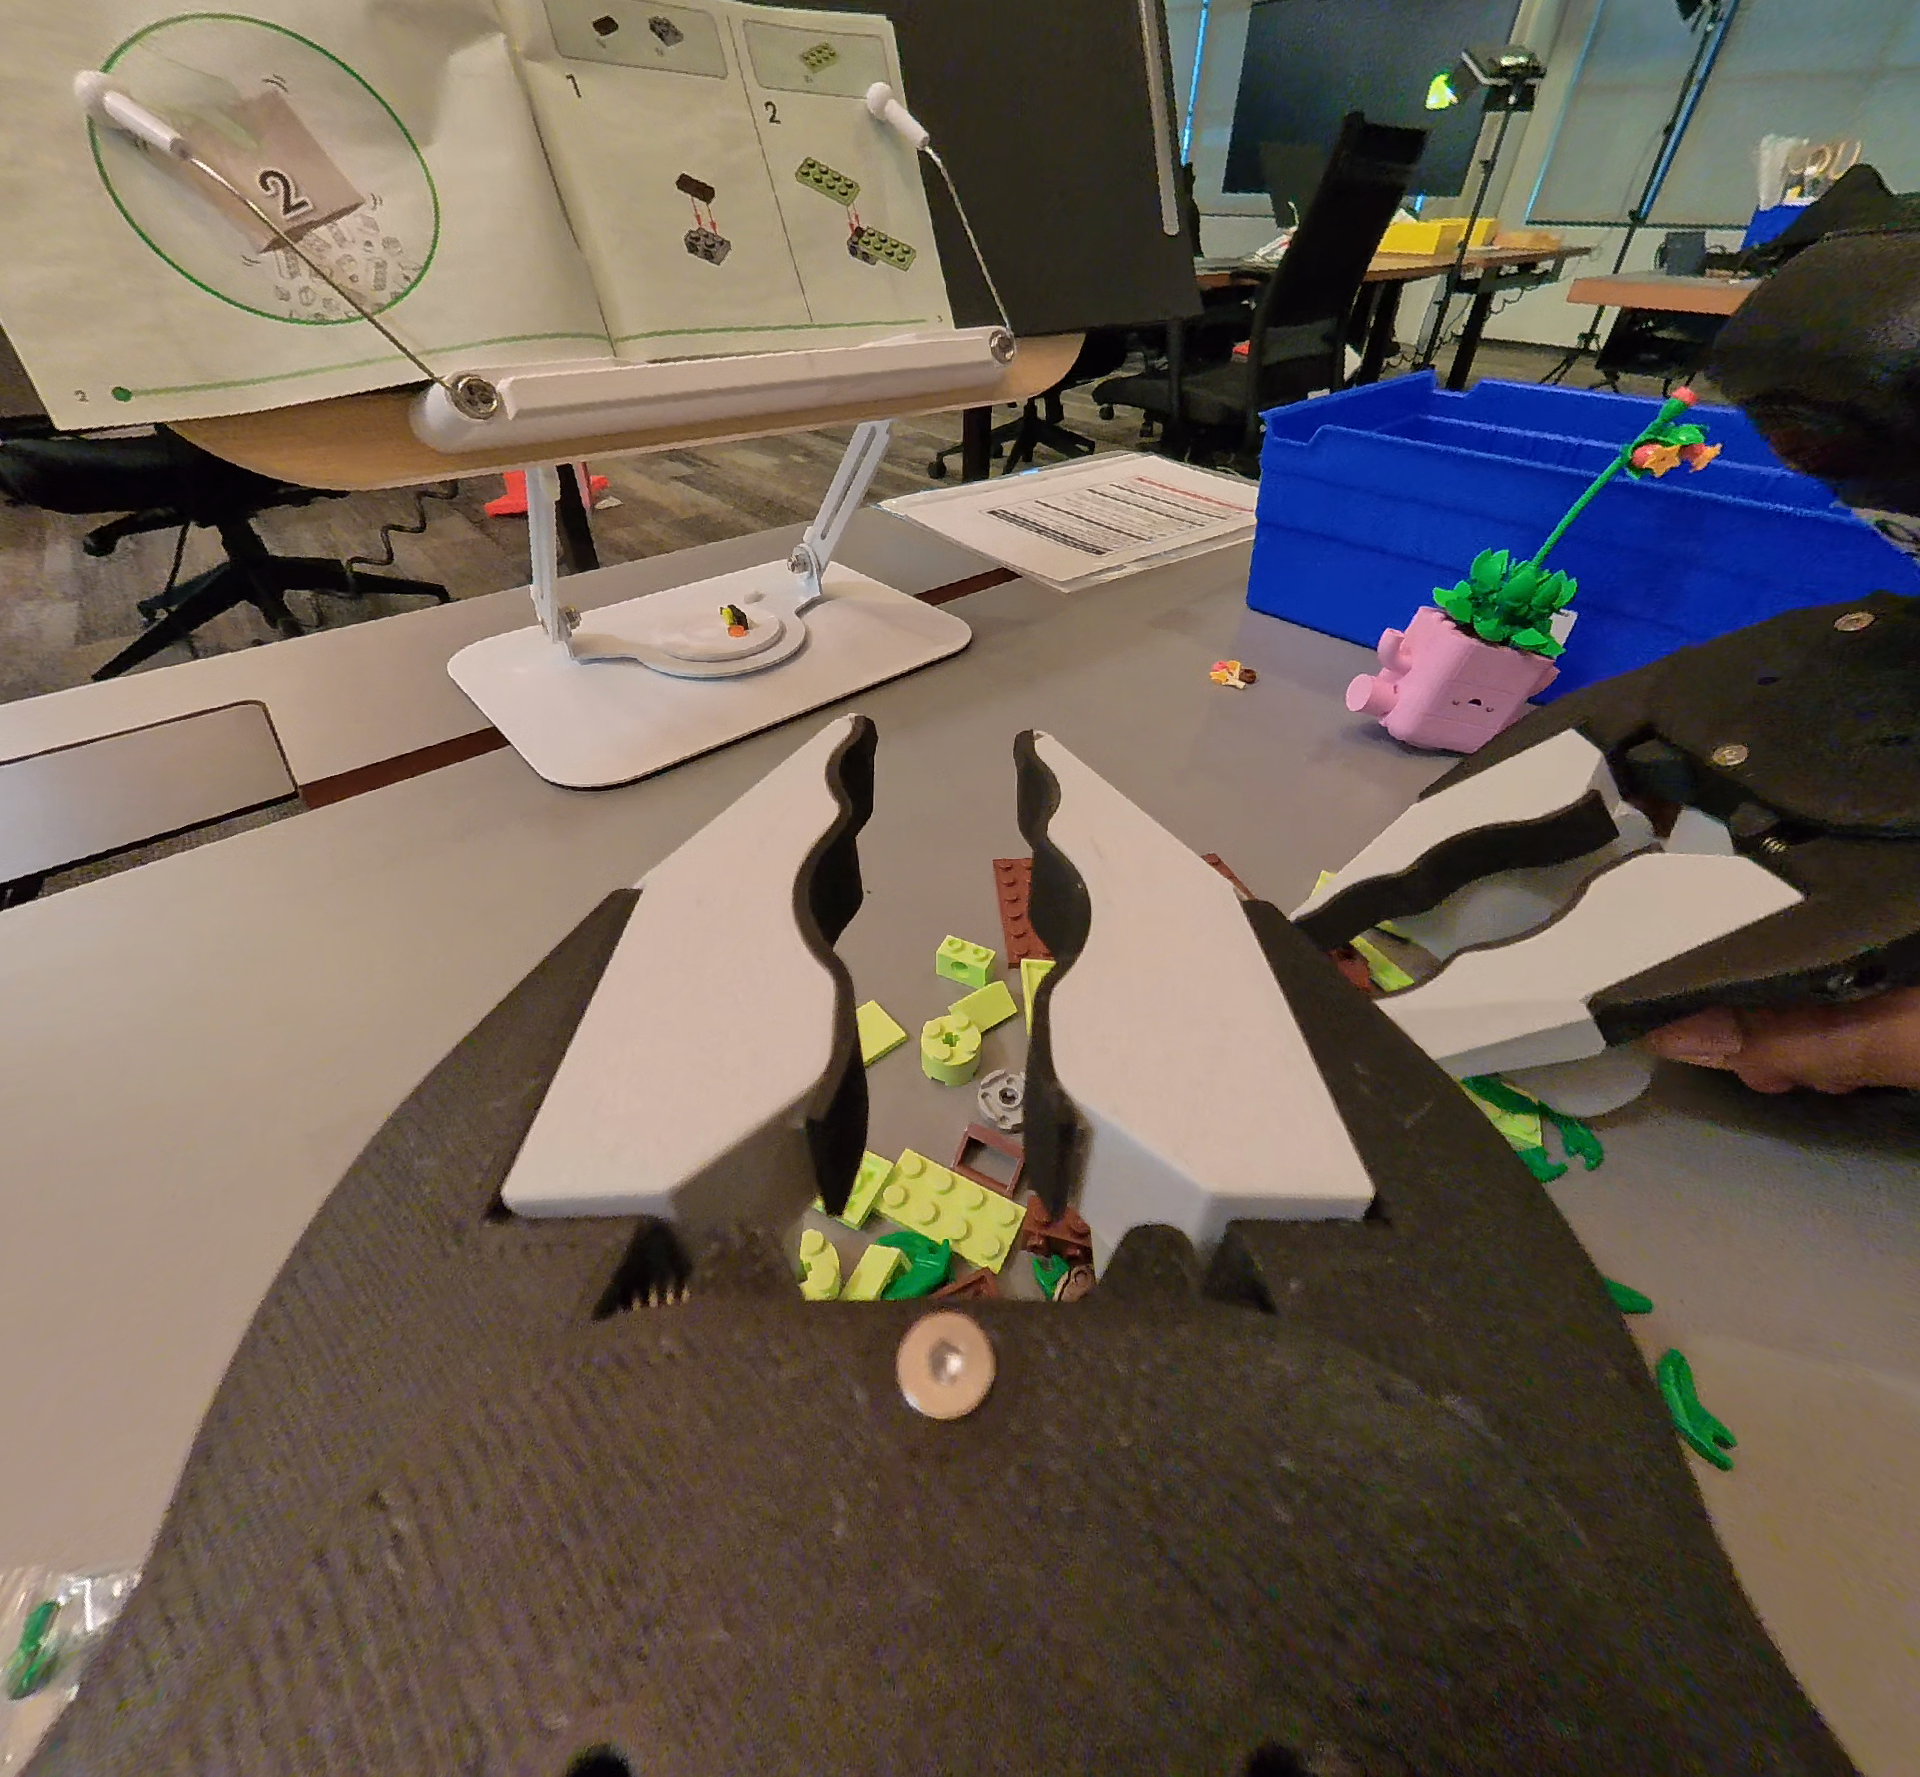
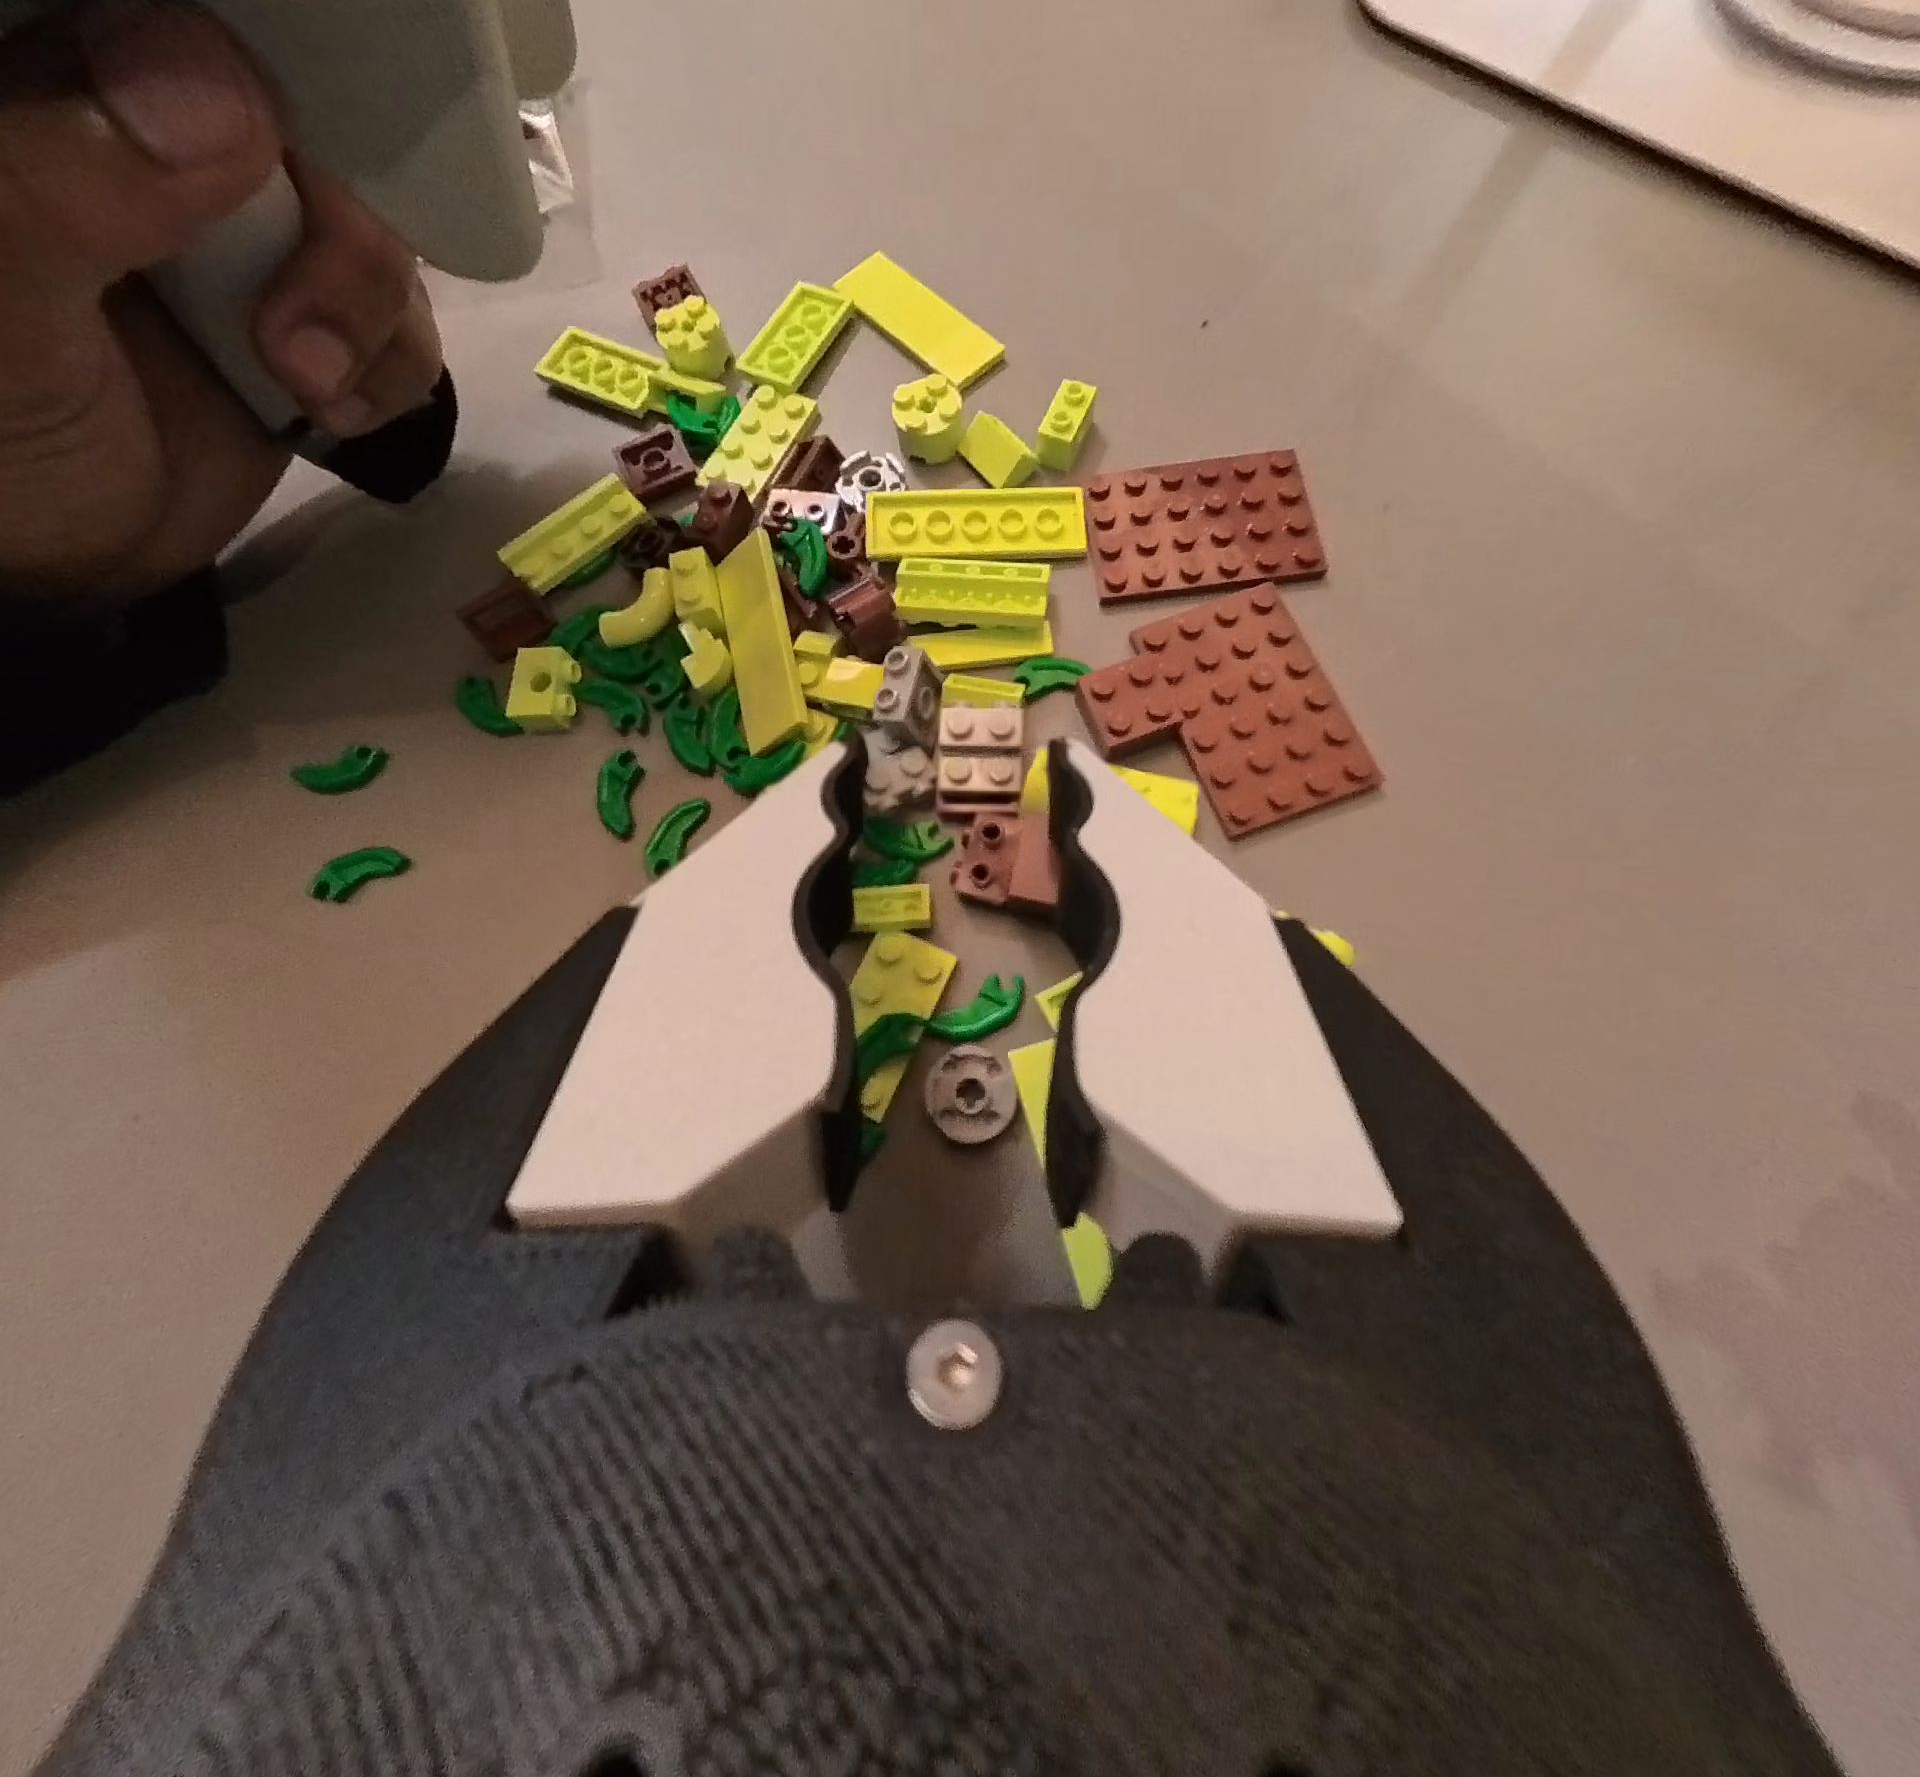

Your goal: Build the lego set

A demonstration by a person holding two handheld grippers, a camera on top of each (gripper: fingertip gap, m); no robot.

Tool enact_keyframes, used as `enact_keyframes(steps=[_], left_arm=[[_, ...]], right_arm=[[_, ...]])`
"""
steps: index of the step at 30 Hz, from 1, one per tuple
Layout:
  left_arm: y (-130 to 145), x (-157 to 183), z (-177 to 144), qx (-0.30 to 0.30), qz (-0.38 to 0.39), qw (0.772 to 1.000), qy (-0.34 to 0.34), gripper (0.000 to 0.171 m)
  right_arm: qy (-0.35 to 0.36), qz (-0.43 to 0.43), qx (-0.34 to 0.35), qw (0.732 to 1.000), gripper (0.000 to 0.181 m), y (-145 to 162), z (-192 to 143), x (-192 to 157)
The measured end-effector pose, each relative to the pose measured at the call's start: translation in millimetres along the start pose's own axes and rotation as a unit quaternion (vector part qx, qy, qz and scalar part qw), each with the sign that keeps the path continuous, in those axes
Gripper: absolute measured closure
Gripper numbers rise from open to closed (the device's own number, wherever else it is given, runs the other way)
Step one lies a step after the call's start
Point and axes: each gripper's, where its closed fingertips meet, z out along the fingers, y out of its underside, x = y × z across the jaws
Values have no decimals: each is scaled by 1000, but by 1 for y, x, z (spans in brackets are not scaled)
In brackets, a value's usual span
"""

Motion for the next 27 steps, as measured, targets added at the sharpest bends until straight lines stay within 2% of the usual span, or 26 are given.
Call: enact_keyframes(steps=[9, 21, 27], left_arm=[[2, 1, 0, -4, -1, 1000, 4, 147], [2, 2, 1, -6, 0, 1000, 7, 147], [0, 3, 1, -3, 4, 1000, 8, 148]], right_arm=[[-1, -7, -3, 1000, 162, 1, 0, -2], [10, -24, -9, 1000, 167, 3, 1, -1], [6, -21, 44, 999, 167, -9, -12, 0]])
